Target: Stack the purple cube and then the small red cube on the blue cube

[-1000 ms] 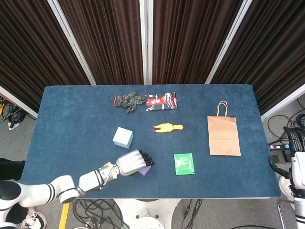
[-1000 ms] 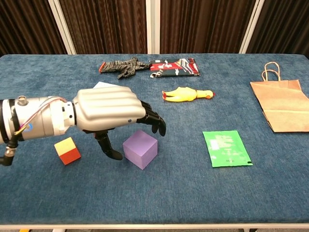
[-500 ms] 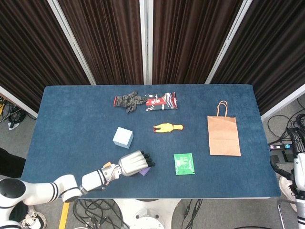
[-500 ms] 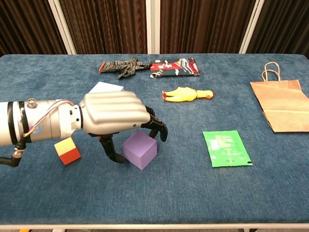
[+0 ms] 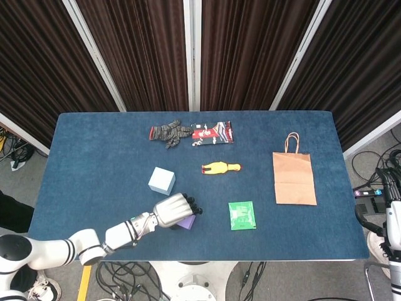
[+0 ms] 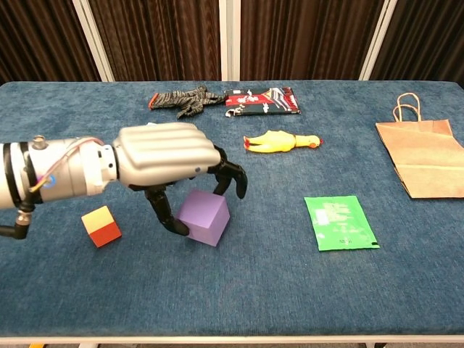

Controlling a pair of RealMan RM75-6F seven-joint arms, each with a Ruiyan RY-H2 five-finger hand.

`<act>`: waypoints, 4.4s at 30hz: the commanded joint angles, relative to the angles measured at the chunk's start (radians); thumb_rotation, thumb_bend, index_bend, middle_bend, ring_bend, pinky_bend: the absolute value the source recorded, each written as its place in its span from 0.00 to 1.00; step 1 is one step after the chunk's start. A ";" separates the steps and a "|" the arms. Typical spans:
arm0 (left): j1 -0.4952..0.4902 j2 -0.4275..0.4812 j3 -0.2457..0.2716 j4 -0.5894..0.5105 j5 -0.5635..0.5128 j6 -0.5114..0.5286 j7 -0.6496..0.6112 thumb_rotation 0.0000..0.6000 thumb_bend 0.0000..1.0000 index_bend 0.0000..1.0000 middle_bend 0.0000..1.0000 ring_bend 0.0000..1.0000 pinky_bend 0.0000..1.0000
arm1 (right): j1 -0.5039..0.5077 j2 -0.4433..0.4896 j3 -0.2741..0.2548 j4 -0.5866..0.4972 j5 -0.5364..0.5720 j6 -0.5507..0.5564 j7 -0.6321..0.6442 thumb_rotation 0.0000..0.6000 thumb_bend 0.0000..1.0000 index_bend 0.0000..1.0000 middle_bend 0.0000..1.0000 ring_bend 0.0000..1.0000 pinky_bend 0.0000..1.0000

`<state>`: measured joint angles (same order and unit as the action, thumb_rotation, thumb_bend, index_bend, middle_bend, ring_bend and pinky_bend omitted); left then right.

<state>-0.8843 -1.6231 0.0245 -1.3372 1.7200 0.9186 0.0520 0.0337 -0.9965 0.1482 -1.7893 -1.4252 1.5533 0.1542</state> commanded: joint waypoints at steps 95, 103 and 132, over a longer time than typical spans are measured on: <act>-0.221 0.034 0.233 0.716 0.186 0.211 -0.885 1.00 0.17 0.38 0.57 0.38 0.51 | 0.056 -0.025 0.029 0.044 0.071 -0.075 -0.072 1.00 0.24 0.00 0.08 0.00 0.00; -0.216 0.042 0.217 0.696 0.154 0.210 -0.894 1.00 0.07 0.23 0.33 0.35 0.51 | 0.060 -0.023 0.030 0.041 0.080 -0.085 -0.075 1.00 0.24 0.00 0.07 0.00 0.00; 0.193 0.467 0.094 -0.251 -0.410 0.213 -0.110 1.00 0.06 0.37 0.45 0.38 0.58 | 0.046 0.044 0.004 0.059 -0.010 -0.103 0.157 1.00 0.24 0.00 0.08 0.00 0.00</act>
<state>-0.7541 -1.1686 0.1460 -1.5157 1.3788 1.0976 -0.1307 0.0805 -0.9551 0.1563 -1.7301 -1.4298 1.4489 0.3081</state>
